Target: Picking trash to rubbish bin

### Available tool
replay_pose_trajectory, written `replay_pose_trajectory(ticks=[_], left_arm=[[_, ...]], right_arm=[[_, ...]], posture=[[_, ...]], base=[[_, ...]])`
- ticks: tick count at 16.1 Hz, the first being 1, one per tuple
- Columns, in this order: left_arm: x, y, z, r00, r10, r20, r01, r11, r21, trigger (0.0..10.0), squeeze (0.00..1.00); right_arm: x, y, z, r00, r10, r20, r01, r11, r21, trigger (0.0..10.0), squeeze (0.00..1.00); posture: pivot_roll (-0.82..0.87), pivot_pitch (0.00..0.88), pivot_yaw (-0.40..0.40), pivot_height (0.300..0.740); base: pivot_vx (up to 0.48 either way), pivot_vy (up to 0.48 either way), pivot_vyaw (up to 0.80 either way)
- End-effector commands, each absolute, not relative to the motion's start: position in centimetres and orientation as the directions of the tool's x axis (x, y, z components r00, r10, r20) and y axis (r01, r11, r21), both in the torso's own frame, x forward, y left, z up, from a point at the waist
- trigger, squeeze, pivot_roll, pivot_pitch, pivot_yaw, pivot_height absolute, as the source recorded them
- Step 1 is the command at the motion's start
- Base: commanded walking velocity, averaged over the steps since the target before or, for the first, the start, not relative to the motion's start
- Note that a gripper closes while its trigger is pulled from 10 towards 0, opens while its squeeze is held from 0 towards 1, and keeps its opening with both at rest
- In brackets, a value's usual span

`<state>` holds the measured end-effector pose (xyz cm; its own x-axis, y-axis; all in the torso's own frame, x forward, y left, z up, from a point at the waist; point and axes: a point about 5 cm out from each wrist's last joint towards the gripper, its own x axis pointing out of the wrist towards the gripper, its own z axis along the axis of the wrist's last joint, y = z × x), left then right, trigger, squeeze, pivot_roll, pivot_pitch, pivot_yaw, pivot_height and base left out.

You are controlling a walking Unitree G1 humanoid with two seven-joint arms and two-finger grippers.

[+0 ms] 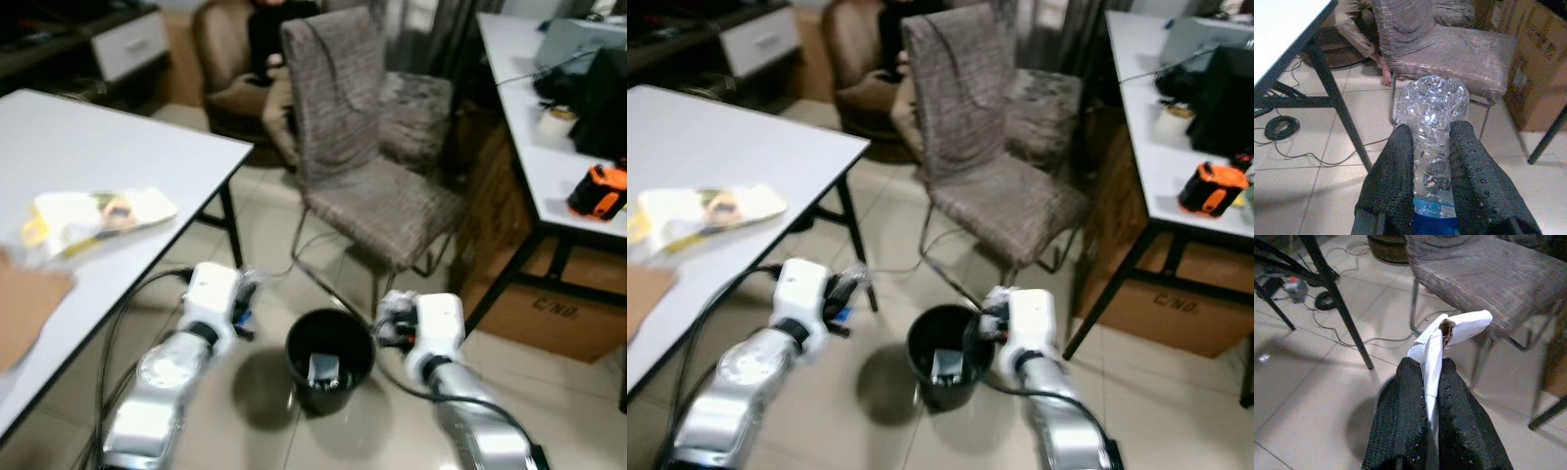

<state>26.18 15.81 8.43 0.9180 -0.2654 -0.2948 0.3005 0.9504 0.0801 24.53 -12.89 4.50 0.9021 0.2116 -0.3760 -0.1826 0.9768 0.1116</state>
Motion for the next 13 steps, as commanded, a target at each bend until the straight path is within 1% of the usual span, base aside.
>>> replay_pose_trajectory(ticks=[1,3,5,6,9,11,13], left_arm=[[26.4,14.7,8.7,0.912,-0.305,-0.275,0.336,0.939,0.072,10.0,0.0],[26.4,14.4,8.6,0.903,-0.33,-0.276,0.361,0.93,0.069,10.0,0.0],[26.3,14.5,8.5,0.906,-0.316,-0.283,0.347,0.936,0.066,10.0,0.0],[26.2,14.4,8.5,0.904,-0.323,-0.282,0.354,0.933,0.067,10.0,0.0],[25.4,15.1,8.3,0.898,-0.311,-0.312,0.358,0.928,0.104,10.0,0.0],[24.8,16.3,7.8,0.894,-0.272,-0.355,0.341,0.928,0.149,10.0,0.0],[24.4,16.9,7.9,0.894,-0.265,-0.362,0.337,0.929,0.153,10.0,0.0]], right_arm=[[24.3,-14.2,4.2,0.903,0.174,-0.393,-0.152,0.985,0.087,10.0,0.0],[24.2,-14.1,4.2,0.901,0.18,-0.395,-0.156,0.983,0.092,10.0,0.0],[24.2,-13.4,3.5,0.87,0.233,-0.435,-0.23,0.971,0.061,10.0,0.0],[24.3,-13.3,3.4,0.865,0.246,-0.437,-0.24,0.968,0.068,10.0,0.0],[25.4,-12.6,2.2,0.83,0.302,-0.468,-0.328,0.944,0.029,10.0,0.0],[26.1,-12.1,1.3,0.8,0.334,-0.499,-0.38,0.925,0.01,10.0,0.0],[26.6,-11.9,0.8,0.785,0.354,-0.509,-0.403,0.915,0.016,10.0,0.0]], posture=[[-0.04,0.036,-0.01,0.74],[-0.03,0.037,-0.016,0.74],[-0.03,0.052,-0.017,0.74],[-0.03,0.055,-0.021,0.74],[-0.02,0.076,-0.011,0.74],[-0.02,0.095,-0.004,0.74],[0.0,0.118,-0.011,0.74]], base=[[0.428,0.0,-0.8],[0.426,0.0,-0.61],[0.42,0.0,0.0],[0.409,0.0,0.0],[0.0,0.0,0.0],[0.0,0.0,0.0],[0.0,0.0,0.0]])
